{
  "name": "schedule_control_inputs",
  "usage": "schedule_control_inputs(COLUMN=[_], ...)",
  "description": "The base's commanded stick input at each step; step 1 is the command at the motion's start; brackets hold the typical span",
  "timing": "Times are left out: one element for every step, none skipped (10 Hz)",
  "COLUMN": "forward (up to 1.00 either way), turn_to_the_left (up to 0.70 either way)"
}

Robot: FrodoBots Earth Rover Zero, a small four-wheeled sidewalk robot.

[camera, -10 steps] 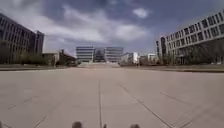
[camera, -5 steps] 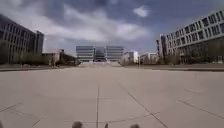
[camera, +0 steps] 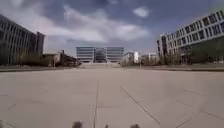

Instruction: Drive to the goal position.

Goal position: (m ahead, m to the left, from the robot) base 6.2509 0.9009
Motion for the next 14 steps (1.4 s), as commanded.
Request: schedule_control_inputs(forward=[0.7,0.7,0.7,0.7,0.7,0.7,0.7,0.7,0.7,0.7,0.7,0.7,0.7,0.7], turn_to_the_left=[-0.01,-0.01,-0.01,-0.01,-0.01,-0.01,-0.01,-0.01,-0.01,-0.01,-0.01,-0.01,0.02,0.17])
